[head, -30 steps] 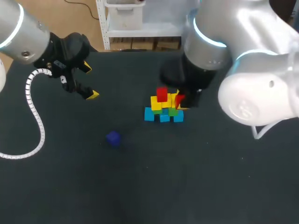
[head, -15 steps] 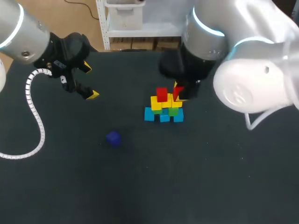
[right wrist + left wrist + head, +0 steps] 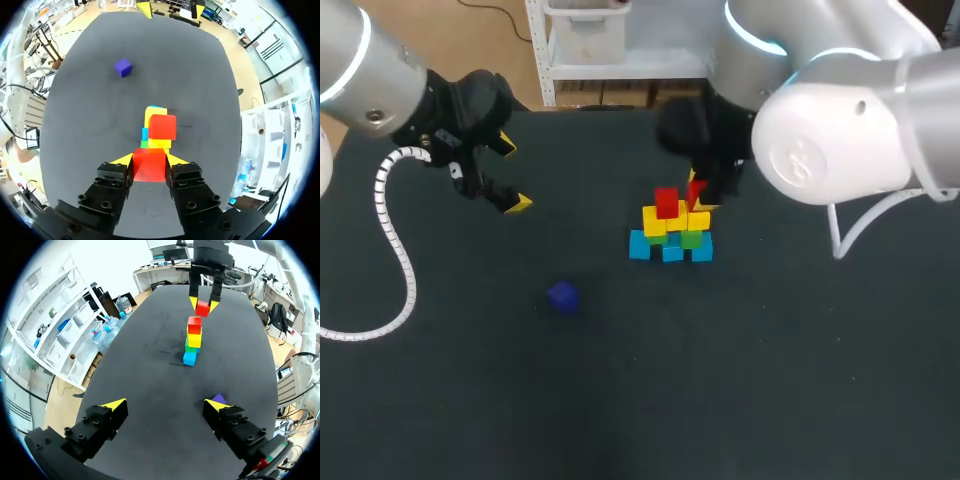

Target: Place the blue cubes, place green cubes on the blue cubes, place the yellow cubes on the green cubes, then place the red cubes on the yellow cubes, and place purple cube on the red cubes.

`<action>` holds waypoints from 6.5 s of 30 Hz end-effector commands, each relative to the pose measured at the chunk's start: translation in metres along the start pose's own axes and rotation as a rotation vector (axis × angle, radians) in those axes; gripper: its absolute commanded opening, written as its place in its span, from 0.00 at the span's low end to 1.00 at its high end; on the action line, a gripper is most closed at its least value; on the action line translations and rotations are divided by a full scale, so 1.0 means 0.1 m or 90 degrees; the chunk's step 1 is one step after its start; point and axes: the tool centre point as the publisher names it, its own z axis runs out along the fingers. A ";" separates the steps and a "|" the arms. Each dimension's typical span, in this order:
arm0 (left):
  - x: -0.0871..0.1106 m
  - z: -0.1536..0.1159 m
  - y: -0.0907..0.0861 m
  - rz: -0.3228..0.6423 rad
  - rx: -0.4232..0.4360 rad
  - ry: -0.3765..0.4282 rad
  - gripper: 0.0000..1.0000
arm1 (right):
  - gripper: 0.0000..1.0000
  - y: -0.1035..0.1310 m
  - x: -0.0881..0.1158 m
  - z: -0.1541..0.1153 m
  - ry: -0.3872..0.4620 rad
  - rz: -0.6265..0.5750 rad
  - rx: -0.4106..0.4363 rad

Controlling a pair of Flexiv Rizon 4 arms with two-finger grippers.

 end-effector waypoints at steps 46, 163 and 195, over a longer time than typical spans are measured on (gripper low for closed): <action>0.01 0.00 0.01 0.002 0.002 -0.003 1.00 | 0.00 -0.02 -0.01 0.16 0.007 -0.002 -0.023; 0.01 0.00 0.01 0.002 0.002 -0.003 1.00 | 0.00 -0.05 0.28 0.13 -0.173 0.027 -0.009; 0.01 0.00 0.01 0.002 0.002 -0.003 1.00 | 0.00 -0.24 0.20 0.25 -0.162 0.011 -0.027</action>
